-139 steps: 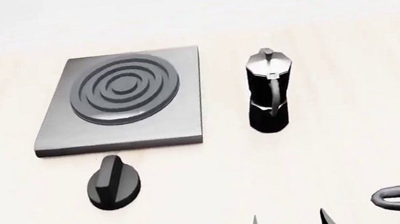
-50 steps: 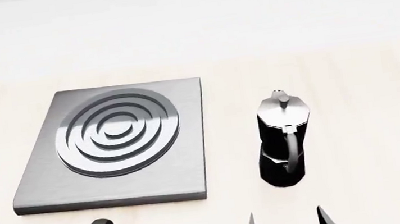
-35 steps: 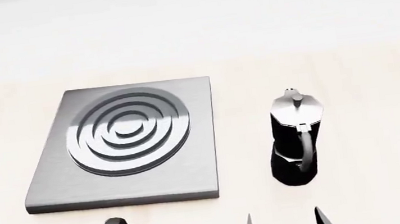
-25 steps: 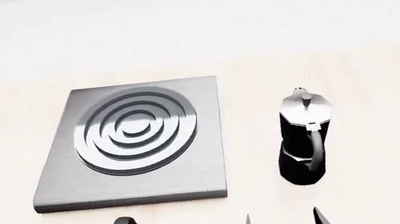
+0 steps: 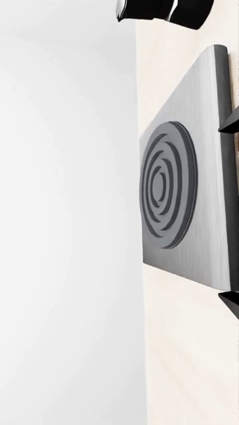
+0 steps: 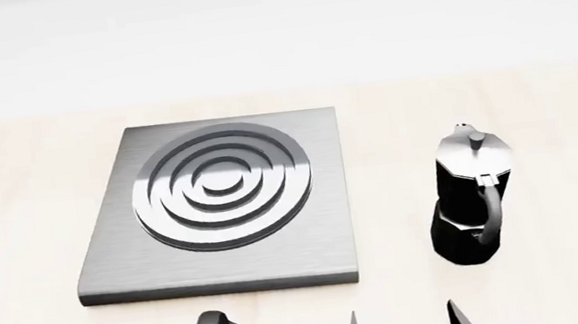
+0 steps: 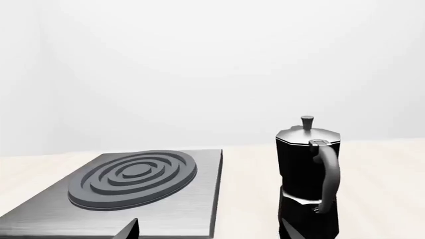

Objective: Put the moka pot on the stove.

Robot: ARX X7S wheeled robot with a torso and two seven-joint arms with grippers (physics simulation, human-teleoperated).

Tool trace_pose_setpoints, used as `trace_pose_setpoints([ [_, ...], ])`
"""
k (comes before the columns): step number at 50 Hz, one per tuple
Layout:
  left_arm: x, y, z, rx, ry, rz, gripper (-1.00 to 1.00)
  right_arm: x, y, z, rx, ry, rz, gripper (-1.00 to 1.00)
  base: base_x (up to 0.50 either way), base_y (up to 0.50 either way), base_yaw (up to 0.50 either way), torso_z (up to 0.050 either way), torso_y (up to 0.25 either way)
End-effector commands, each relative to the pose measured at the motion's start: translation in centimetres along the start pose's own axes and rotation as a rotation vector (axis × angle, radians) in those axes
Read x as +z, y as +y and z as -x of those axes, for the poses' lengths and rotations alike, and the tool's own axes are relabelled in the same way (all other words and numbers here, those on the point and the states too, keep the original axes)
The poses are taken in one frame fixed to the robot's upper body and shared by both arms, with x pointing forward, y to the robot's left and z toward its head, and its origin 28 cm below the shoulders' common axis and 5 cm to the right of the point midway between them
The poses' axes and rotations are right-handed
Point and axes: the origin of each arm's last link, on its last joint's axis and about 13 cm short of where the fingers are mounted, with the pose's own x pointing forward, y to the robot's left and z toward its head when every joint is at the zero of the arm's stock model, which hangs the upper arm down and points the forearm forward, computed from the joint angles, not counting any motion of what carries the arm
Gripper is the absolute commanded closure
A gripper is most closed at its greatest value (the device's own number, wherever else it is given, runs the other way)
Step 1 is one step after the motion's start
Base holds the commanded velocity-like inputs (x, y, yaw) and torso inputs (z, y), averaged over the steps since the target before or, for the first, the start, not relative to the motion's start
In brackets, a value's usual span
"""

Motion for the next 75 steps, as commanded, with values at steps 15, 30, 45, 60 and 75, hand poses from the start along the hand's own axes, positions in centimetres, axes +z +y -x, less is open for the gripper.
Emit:
trace_pose_setpoints([
  [15, -0.26, 0.2, -0.01, 0.015, 0.007, 0.0, -1.0, -0.04, 0.06, 0.01, 0.001, 0.003, -0.003, -1.0, 0.0, 0.1, 0.0, 0.0, 0.0],
  [30, -0.26, 0.17, -0.02, 0.012, 0.009, -0.002, -1.0, -0.11, 0.26, 0.16, 0.012, 0.007, -0.003, -1.0, 0.0, 0.1, 0.0, 0.0, 0.0],
  [45, -0.21, 0.21, -0.08, 0.014, 0.009, -0.006, -1.0, -0.22, 0.47, 0.27, 0.021, 0.012, 0.0, -1.0, 0.0, 0.1, 0.0, 0.0, 0.0],
  [60, -0.3, 0.16, -0.03, 0.011, 0.011, -0.009, -1.0, -0.26, 0.47, 0.29, 0.018, 0.012, -0.002, -1.0, 0.0, 0.1, 0.0, 0.0, 0.0],
  [75, -0.38, 0.15, -0.06, 0.01, 0.027, -0.018, -1.0, -0.52, 0.24, 0.24, 0.001, 0.022, -0.008, -1.0, 0.0, 0.01, 0.0, 0.0, 0.0],
])
